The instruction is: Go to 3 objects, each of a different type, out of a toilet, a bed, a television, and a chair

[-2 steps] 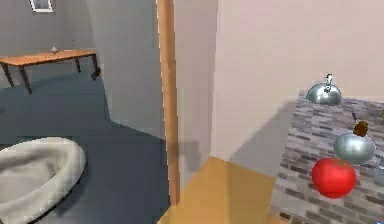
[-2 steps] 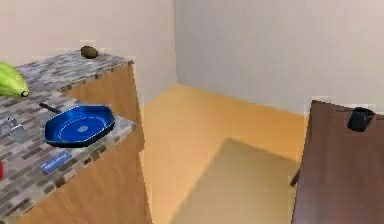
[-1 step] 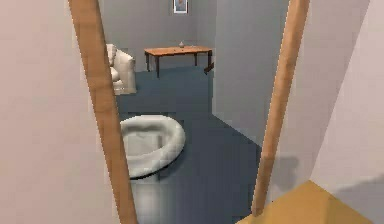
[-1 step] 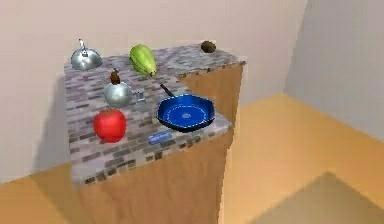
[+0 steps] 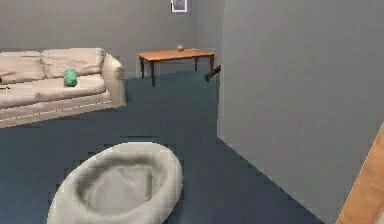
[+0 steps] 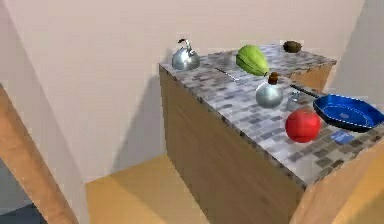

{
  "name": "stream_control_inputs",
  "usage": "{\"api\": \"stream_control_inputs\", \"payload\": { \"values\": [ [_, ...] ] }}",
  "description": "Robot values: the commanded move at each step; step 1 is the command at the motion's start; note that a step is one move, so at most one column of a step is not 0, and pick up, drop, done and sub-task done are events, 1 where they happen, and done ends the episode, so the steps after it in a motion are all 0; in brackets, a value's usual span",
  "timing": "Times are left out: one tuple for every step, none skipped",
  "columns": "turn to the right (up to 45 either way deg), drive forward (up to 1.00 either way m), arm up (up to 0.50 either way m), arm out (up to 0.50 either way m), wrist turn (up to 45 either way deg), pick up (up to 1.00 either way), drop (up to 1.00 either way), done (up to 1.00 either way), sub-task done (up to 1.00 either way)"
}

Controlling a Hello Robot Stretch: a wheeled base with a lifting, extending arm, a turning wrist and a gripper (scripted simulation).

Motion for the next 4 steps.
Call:
{"api": "stream_control_inputs", "payload": {
  "values": [
    [-30.0,0.0,0.0,0.0,0.0,0.0,0.0,0.0,0.0],
    [0.0,0.4,0.0,0.0,0.0,0.0,0.0,0.0,0.0],
    [-45.0,0.0,0.0,0.0,0.0,0.0,0.0,0.0,0.0],
    [-33.0,0.0,0.0,0.0,0.0,0.0,0.0,0.0,0.0]
  ]
}}
